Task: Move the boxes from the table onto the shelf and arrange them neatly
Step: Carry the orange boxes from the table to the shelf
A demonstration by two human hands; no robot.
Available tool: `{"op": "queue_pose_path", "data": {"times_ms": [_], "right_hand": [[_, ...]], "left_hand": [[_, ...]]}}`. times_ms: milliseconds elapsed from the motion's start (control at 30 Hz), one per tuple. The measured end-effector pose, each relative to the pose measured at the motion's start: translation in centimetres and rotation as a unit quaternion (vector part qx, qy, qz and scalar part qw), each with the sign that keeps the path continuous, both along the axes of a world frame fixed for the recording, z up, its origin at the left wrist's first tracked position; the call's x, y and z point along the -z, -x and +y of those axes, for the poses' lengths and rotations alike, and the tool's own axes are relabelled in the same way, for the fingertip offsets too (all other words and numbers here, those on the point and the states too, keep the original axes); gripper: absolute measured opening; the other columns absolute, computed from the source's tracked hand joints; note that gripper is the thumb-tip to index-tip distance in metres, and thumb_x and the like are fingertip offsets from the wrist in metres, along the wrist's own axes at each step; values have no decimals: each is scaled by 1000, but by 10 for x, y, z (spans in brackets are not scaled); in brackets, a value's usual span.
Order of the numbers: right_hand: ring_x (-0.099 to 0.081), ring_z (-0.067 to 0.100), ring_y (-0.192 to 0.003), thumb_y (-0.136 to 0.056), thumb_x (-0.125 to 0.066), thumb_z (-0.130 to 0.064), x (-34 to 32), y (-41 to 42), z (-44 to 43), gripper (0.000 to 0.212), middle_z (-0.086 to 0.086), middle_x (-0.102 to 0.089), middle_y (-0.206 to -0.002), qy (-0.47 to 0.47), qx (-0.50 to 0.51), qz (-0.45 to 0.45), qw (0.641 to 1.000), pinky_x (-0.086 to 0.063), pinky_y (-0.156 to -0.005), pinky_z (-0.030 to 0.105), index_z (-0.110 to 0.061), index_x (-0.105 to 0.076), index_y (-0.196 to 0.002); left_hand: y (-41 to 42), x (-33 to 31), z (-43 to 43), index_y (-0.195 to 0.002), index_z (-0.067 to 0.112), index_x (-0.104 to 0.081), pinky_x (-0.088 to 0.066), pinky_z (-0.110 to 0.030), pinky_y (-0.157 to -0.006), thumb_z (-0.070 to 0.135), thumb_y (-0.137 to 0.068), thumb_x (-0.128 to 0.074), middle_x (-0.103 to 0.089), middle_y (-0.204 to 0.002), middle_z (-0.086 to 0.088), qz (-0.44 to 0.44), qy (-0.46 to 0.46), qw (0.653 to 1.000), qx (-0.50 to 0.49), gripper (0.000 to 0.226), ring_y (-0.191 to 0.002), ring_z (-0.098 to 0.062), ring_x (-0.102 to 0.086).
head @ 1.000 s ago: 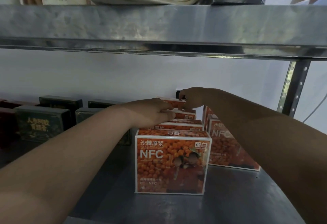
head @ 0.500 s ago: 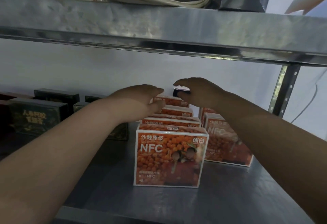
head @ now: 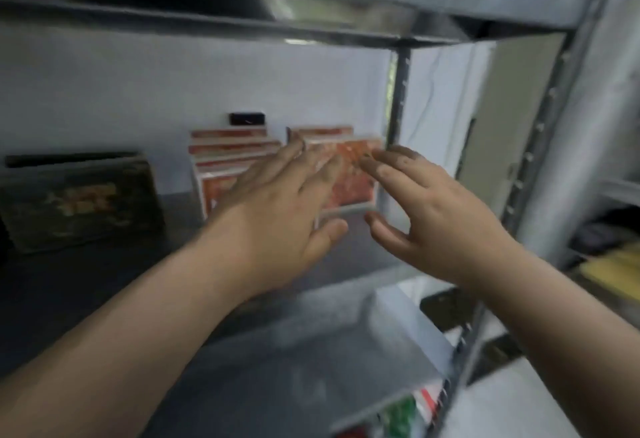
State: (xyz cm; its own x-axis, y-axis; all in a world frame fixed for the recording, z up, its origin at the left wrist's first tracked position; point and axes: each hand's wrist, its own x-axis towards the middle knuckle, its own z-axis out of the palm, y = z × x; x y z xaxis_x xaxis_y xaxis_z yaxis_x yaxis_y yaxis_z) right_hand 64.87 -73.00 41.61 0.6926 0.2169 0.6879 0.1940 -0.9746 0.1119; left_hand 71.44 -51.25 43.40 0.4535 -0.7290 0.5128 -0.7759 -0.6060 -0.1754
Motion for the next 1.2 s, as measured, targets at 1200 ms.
{"op": "queue_pose_path", "data": {"times_ms": [1200], "right_hand": [[-62,32,-117,-79,-75,-22,357,494,159,50,13,-65,-124,-374,725,168,553,-58,-85,44,-9,-62,-126]], "left_hand": [[347,366,-175,-136,11,-55,-49,-46,-97,53,-92,-34,-61,-129,-7,165,-370,631,662,65,-121,-32,-56]]}}
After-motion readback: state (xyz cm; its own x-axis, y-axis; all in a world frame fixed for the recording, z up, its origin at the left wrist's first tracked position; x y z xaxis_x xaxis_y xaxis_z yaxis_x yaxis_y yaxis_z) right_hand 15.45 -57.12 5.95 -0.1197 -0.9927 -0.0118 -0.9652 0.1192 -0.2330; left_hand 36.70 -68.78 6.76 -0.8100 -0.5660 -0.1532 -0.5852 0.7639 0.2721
